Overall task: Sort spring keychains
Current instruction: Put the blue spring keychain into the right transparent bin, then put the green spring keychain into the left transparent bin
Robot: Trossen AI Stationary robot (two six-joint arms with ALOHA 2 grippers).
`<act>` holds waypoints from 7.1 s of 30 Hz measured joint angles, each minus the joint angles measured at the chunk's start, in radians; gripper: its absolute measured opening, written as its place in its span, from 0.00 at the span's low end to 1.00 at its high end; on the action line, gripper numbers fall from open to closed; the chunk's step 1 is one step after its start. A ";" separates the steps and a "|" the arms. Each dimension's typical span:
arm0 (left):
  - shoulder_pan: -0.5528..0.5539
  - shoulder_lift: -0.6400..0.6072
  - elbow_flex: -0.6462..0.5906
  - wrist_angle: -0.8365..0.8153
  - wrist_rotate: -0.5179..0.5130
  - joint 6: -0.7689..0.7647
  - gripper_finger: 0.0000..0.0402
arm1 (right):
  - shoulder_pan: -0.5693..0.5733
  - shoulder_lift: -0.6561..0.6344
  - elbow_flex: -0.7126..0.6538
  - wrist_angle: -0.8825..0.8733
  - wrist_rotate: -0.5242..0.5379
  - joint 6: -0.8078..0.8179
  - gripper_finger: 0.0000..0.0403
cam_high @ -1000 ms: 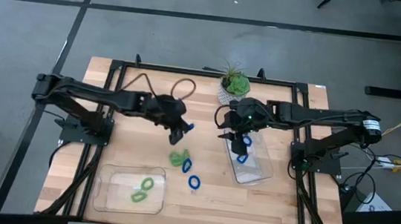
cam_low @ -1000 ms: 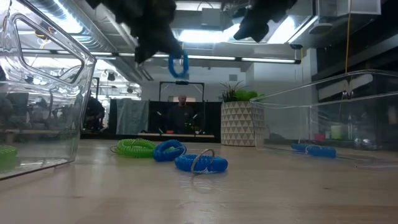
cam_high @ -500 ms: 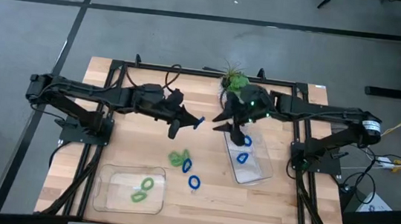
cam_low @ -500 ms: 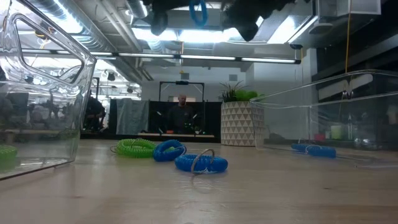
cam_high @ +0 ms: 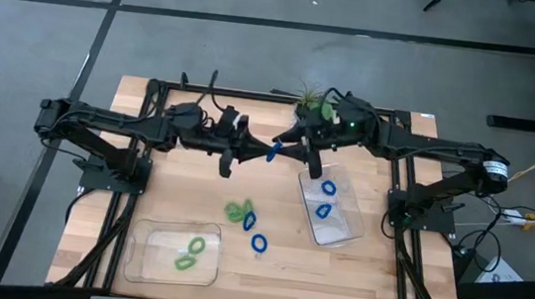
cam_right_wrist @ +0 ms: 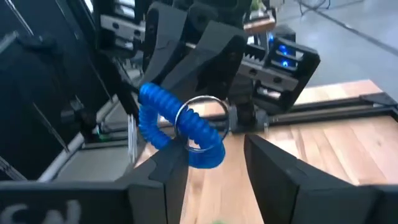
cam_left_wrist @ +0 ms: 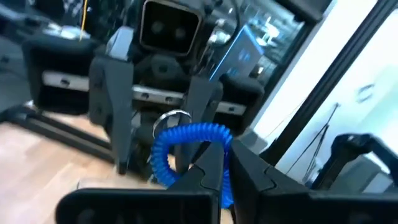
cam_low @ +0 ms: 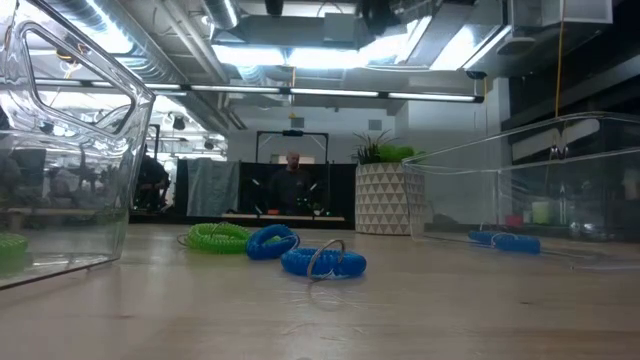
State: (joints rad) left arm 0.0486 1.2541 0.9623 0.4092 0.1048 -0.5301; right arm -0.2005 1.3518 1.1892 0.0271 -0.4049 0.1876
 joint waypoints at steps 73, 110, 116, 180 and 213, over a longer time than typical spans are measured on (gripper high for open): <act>0.000 0.001 0.000 -0.280 -0.098 0.060 0.42 | 0.082 -0.135 0.000 -1.077 0.042 0.095 0.10; -0.009 0.005 0.000 -0.579 -0.059 -0.049 0.42 | 0.098 -0.115 0.000 -0.977 0.204 0.076 0.51; -0.016 0.005 0.000 -0.595 -0.059 -0.052 0.42 | 0.098 -0.115 0.000 -0.796 0.260 -0.012 0.51; -0.140 0.574 0.001 -0.553 0.156 0.159 0.42 | 0.106 -0.115 0.000 -0.540 0.281 -0.038 0.51; -0.108 0.561 0.000 -0.612 0.160 0.122 0.00 | 0.106 -0.114 0.000 -0.540 0.282 -0.062 0.51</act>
State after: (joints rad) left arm -0.0598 1.8150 0.9619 -0.2026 0.2648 -0.4083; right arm -0.0948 1.2373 1.1892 -0.5133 -0.1234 0.1261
